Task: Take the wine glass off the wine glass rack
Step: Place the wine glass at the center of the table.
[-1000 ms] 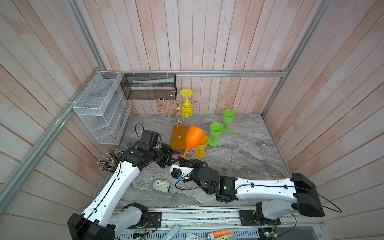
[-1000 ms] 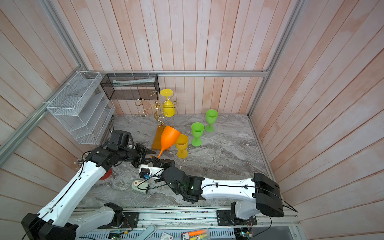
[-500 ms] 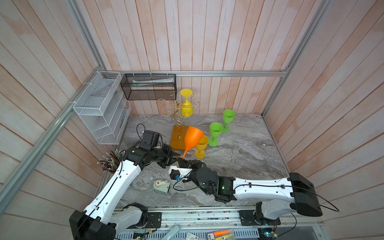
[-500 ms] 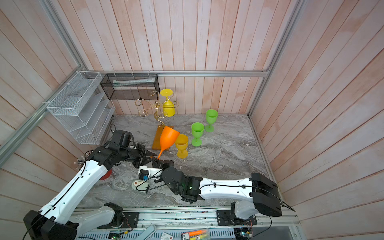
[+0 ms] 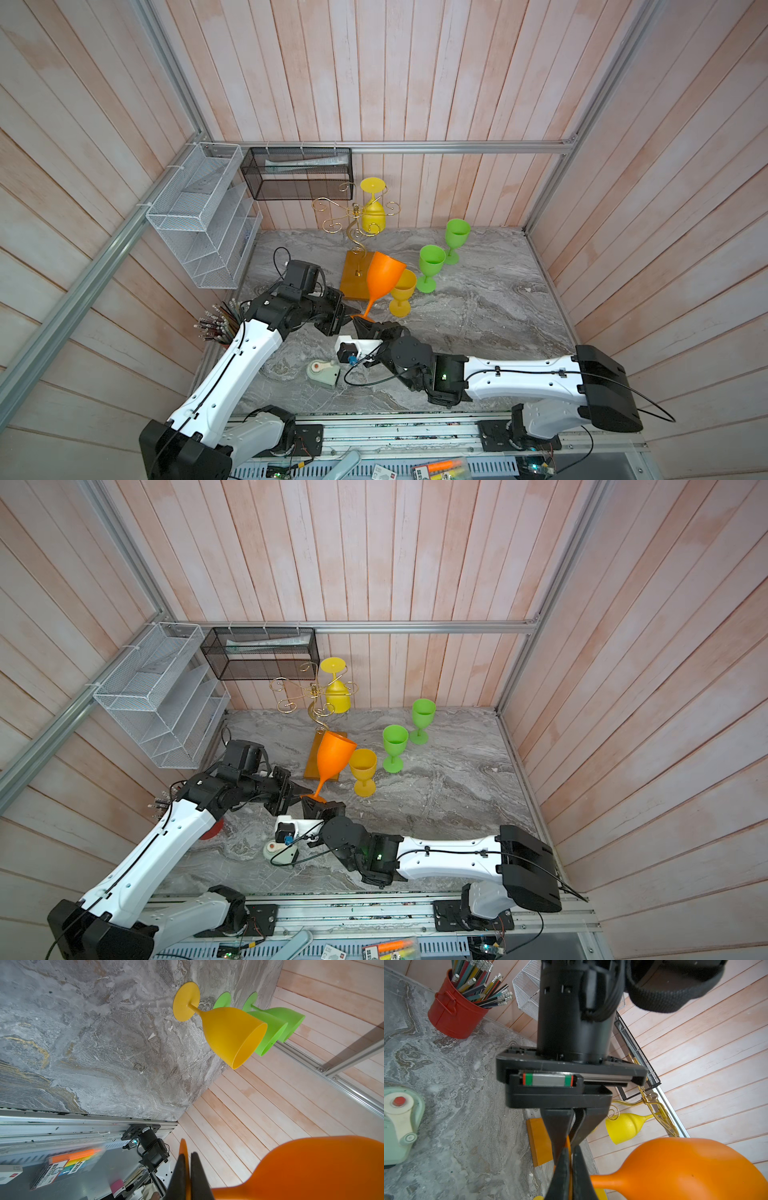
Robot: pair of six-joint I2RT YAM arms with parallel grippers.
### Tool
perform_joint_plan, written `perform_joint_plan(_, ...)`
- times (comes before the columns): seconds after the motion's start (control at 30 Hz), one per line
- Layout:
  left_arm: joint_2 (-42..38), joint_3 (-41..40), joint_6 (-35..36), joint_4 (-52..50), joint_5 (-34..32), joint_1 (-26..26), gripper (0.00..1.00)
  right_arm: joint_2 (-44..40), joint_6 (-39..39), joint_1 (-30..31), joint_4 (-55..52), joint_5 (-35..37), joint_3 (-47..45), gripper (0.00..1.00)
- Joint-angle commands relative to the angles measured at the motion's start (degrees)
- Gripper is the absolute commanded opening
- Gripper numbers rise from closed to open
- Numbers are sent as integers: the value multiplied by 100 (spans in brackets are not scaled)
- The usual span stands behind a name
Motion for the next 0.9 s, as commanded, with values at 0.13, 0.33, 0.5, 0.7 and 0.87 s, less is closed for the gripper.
perform_joint_plan(0.13, 29, -66, 54, 14, 63, -33, 2, 63, -168, 16, 212, 240, 95, 0)
perform_joint_plan(0.33, 9, -94, 56, 36, 63, -38, 0, 72, -232, 49, 265, 378, 137, 0)
perform_joint_plan(0.5, -10, -141, 41, 105, 55, -33, 0, 2, -161, 71, 144, 403, 198, 19)
perform_joint_plan(0.7, -22, -154, 41, 164, 38, -27, 0, -171, -31, 125, 29, 403, 188, 47)
perform_joint_plan(0.87, -8, -181, 83, 257, -9, -27, 0, -324, 55, 165, -52, 421, 181, 55)
